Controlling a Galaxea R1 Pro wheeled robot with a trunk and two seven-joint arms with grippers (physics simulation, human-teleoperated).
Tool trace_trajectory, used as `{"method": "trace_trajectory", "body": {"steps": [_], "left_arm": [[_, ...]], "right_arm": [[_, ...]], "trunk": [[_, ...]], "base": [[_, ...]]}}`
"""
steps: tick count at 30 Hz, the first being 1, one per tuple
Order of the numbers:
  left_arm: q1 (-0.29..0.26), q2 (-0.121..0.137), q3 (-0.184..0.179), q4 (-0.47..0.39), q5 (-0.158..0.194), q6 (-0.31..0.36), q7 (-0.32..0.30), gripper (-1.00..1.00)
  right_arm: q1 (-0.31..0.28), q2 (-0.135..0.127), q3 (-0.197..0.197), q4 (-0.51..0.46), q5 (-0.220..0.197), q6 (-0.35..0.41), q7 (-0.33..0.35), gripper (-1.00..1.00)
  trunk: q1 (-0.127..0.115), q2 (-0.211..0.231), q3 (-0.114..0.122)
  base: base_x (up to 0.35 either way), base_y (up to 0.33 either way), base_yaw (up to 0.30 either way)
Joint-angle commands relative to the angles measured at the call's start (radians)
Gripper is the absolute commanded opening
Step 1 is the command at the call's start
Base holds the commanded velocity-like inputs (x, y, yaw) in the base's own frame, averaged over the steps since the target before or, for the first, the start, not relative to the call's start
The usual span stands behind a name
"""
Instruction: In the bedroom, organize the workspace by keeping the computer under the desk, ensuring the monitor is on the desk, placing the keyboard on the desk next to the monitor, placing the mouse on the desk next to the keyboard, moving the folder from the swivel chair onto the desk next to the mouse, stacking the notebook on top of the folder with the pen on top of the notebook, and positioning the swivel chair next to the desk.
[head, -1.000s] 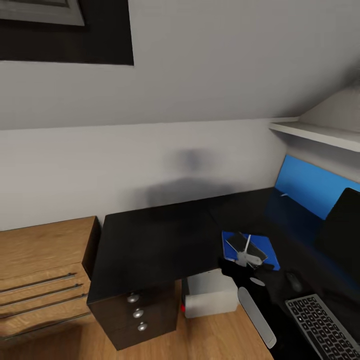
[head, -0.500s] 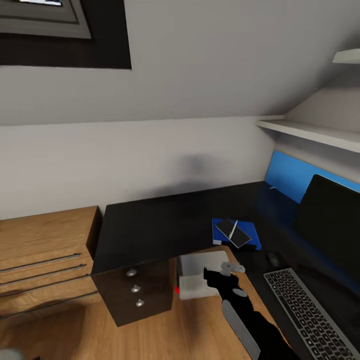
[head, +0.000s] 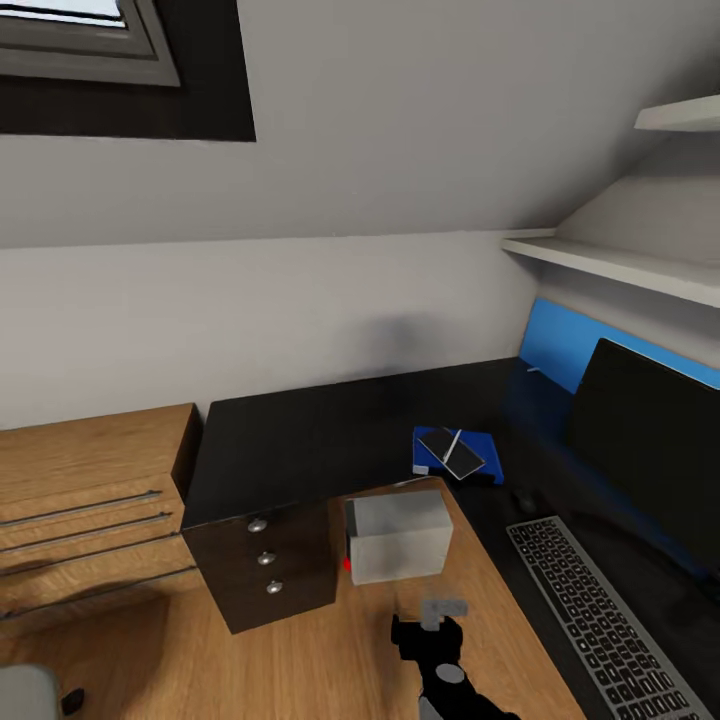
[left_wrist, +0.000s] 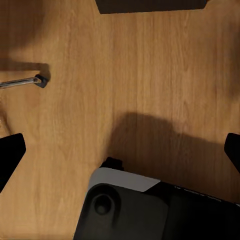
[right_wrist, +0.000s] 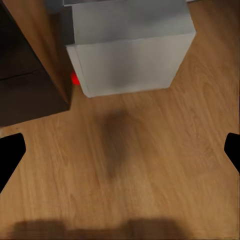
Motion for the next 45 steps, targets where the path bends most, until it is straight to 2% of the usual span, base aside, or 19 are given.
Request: {"method": "trace_trajectory", "body": {"steps": [1,3,5,8,9,11,12,13,17,18,21,22,23,31,45], "left_arm": [[-0.001,0.001,0.004,-0.002,0.002,0.0,0.007,1.0],[-0.001,0.001,0.02,0.005,0.003,-0.022,0.007,1.0],[-0.001,0.001,0.026,0.019,0.003,-0.042,0.007,1.0],[-0.001,0.001,0.031,0.054,0.002,-0.072,0.007,1.0],[-0.001,0.0,0.033,0.077,0.0,-0.087,0.006,1.0],[-0.001,-0.001,0.034,0.095,-0.001,-0.097,0.005,1.0],[-0.001,-0.004,0.035,0.106,-0.002,-0.103,0.005,1.0],[-0.001,-0.011,0.035,0.114,-0.002,-0.107,0.005,1.0],[-0.001,-0.037,0.035,0.136,-0.002,-0.113,0.004,1.0],[-0.001,-0.068,0.035,0.174,-0.008,-0.115,0.002,1.0],[0.0,-0.095,0.035,0.216,-0.04,-0.116,0.001,1.0],[0.0,-0.122,0.035,0.271,-0.112,-0.118,0.0,1.0],[0.0,-0.134,0.036,0.292,-0.148,-0.127,0.0,1.0],[0.0,-0.14,0.037,0.301,-0.163,-0.149,0.001,1.0],[0.0,-0.139,0.039,0.304,-0.163,-0.152,0.001,1.0]], "right_arm": [[-0.002,0.008,0.022,0.034,-0.006,-0.022,-0.007,1.0],[-0.002,0.036,0.069,0.135,-0.004,-0.085,-0.005,1.0],[-0.002,0.051,0.101,0.204,-0.004,-0.129,-0.004,1.0],[-0.002,0.064,0.146,0.3,-0.004,-0.194,0.006,1.0],[-0.002,0.069,0.17,0.356,-0.005,-0.235,0.024,1.0],[-0.002,0.072,0.186,0.406,-0.006,-0.27,0.051,1.0],[-0.002,0.073,0.197,0.451,-0.006,-0.302,0.086,1.0],[-0.002,0.073,0.203,0.494,-0.008,-0.333,0.125,1.0],[-0.002,0.072,0.209,0.575,-0.012,-0.422,0.205,1.0],[-0.002,0.07,0.211,0.615,-0.014,-0.481,0.237,1.0],[-0.001,0.072,0.213,0.634,-0.014,-0.499,0.249,1.0],[0.002,0.075,0.214,0.648,-0.014,-0.507,0.258,1.0],[0.006,0.073,0.213,0.651,-0.016,-0.511,0.261,1.0],[0.008,0.073,0.213,0.651,-0.017,-0.516,0.263,1.0],[0.009,0.076,0.214,0.649,-0.017,-0.518,0.263,1.0]], "trunk": [[0.001,-0.002,-0.002],[0.001,-0.002,-0.002],[0.001,-0.002,-0.002],[0.001,-0.002,-0.002],[0.001,-0.002,-0.002],[0.001,-0.002,-0.002],[0.001,-0.002,-0.002],[0.001,-0.002,-0.002],[0.001,-0.002,-0.002],[0.001,-0.002,-0.002],[0.001,-0.002,-0.002],[0.001,-0.002,-0.002],[0.001,-0.002,-0.002],[0.001,-0.002,-0.002],[0.001,-0.002,-0.002]], "base": [[-0.021,-0.014,0.0],[-0.014,-0.01,0.0],[-0.008,-0.005,0.0],[-0.005,-0.003,0.0],[-0.002,-0.002,0.0],[-0.002,-0.001,0.0],[0.0,0.0,0.0],[0.0,0.0,0.0],[0.0,0.0,0.0],[0.0,0.0,0.0],[0.0,0.0,0.0],[0.0,0.0,0.0],[0.0,0.0,0.0],[-0.01,0.0,0.0],[-0.31,0.0,0.0]]}}
